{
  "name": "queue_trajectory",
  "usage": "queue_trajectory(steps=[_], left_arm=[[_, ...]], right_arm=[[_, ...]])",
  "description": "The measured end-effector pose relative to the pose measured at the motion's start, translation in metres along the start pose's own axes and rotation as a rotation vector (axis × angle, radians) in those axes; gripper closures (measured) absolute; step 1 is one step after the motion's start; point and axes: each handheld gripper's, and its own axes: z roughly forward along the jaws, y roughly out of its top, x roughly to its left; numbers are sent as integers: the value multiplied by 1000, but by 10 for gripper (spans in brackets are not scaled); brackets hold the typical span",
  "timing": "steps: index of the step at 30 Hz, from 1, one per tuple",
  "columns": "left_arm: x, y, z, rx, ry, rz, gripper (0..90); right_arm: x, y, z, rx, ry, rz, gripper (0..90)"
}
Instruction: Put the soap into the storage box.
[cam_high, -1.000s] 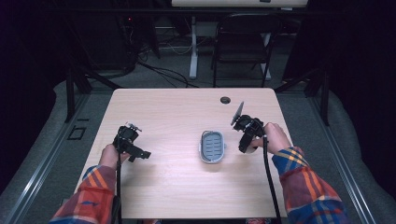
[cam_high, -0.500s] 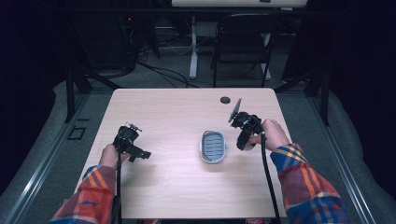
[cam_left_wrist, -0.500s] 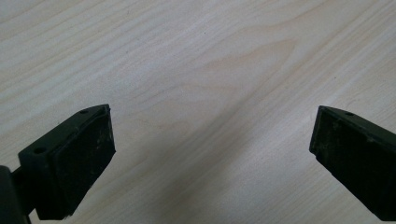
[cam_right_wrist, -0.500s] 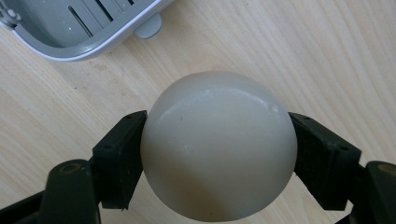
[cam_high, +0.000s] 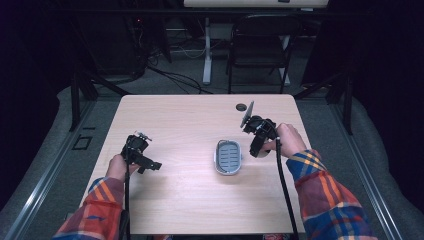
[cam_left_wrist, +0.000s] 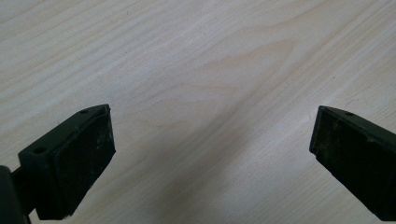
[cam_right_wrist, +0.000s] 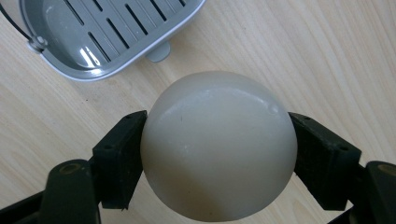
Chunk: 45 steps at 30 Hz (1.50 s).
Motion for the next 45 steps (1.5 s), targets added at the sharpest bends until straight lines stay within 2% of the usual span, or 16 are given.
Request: queue_trajectory(steps=[9,21,24,28,38,45], left_arm=[[0,0,0,-1,-2,-1,0],[0,-1,-1,-10,1,2,0],[0,-1,-1,-7,2,0,0],[1,-1,0,-3,-1,-2,0],[1,-1,0,-5,2,1,0],[1,-1,-1,-4,0,1,0]], right_arm=[[3,9,-5,-3,-4,-18,244],[16,26,-17,-27,-14,-55,244],[21,34,-18,-27,-14,-77,244],[26,42,-16,-43,-3,-87,244],[37,59,-5,-27,12,-123,244],[44,67,2,-47,32,-132,244]])
